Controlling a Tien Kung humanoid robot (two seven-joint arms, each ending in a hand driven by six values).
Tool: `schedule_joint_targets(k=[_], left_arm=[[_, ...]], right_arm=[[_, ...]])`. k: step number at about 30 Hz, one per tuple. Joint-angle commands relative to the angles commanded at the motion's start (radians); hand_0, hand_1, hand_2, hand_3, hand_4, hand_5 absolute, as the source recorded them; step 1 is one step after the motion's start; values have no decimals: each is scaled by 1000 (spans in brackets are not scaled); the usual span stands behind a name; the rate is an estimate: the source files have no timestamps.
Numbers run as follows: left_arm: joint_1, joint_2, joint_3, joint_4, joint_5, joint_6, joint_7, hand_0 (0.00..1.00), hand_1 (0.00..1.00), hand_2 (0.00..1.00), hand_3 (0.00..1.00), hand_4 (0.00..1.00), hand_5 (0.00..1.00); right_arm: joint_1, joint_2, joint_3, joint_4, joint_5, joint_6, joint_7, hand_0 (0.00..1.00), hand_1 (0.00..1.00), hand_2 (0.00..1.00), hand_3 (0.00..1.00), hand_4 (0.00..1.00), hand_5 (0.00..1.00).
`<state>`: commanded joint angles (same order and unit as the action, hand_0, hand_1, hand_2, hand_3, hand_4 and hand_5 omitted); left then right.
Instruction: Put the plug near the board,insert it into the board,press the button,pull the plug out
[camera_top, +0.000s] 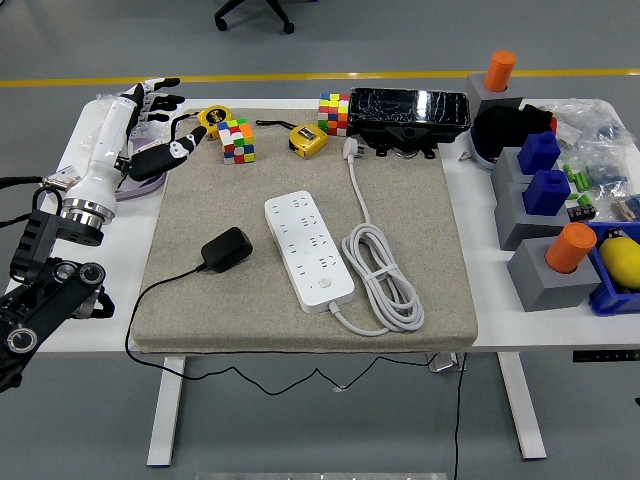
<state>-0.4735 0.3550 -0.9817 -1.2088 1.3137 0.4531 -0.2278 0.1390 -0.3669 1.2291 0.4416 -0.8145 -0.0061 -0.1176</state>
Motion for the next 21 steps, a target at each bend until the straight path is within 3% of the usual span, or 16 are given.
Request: schedule_joint_targets(k=[9,21], left_arm=[[-30,9,-6,-17,-3,0,0,591,682,681,772,808,258],[-20,5,10,-19,0,-7,12,593,681,677,767,806,262]], right_arm=[[37,-11,-42,12,5,0,1,537,626,613,550,887,413],[43,-26,-84,7,23,-2,2,537,626,616,550,888,415]])
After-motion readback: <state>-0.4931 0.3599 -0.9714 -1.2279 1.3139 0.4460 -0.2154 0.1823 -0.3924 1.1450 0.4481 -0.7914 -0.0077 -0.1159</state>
